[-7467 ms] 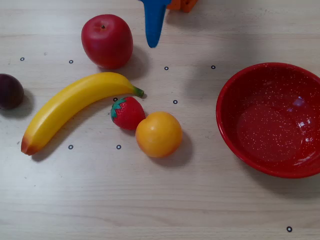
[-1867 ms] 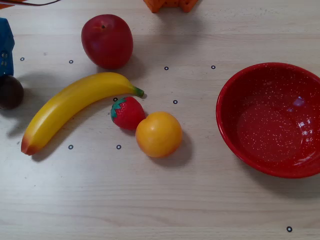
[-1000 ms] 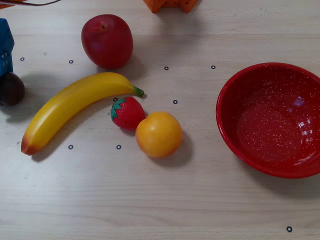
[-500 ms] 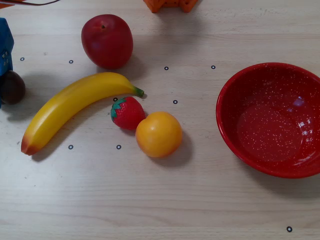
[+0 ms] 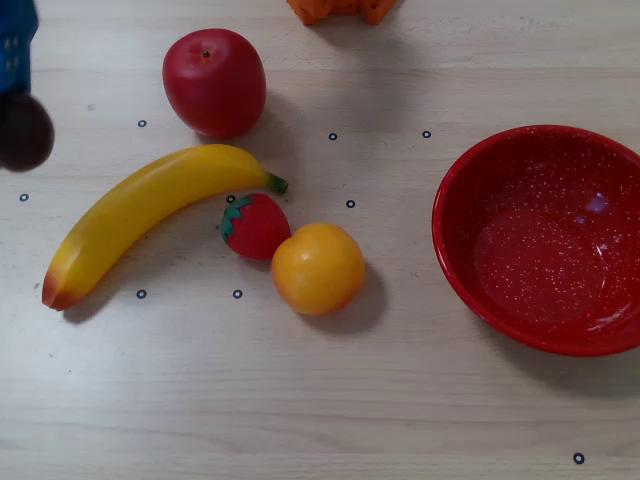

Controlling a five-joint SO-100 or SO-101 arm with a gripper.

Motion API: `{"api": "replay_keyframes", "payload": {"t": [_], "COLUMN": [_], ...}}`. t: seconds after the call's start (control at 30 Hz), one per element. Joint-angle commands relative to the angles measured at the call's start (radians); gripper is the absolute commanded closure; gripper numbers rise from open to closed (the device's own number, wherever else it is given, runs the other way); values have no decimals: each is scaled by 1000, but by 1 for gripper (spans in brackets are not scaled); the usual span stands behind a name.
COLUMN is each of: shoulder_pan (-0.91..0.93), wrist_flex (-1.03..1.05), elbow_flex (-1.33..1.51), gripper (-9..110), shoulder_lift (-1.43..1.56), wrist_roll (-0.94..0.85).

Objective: Put plum in the red bowl.

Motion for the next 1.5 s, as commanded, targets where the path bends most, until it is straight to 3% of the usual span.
{"api": "replay_keyframes", "payload": {"t": [0.0, 0.43, 0.77, 1.07, 1.4, 1.47], "shoulder_pan": [78, 512, 923, 1197, 1295, 1298], "wrist_flex": [-11, -178, -359, -453, -377, -377], "elbow_flex": [54, 543, 833, 1008, 765, 719], "gripper": [101, 101, 101, 101, 101, 94], "shoulder_lift": [264, 813, 1006, 904, 494, 423], "wrist_roll": [-100, -482, -578, -499, -425, -402]}}
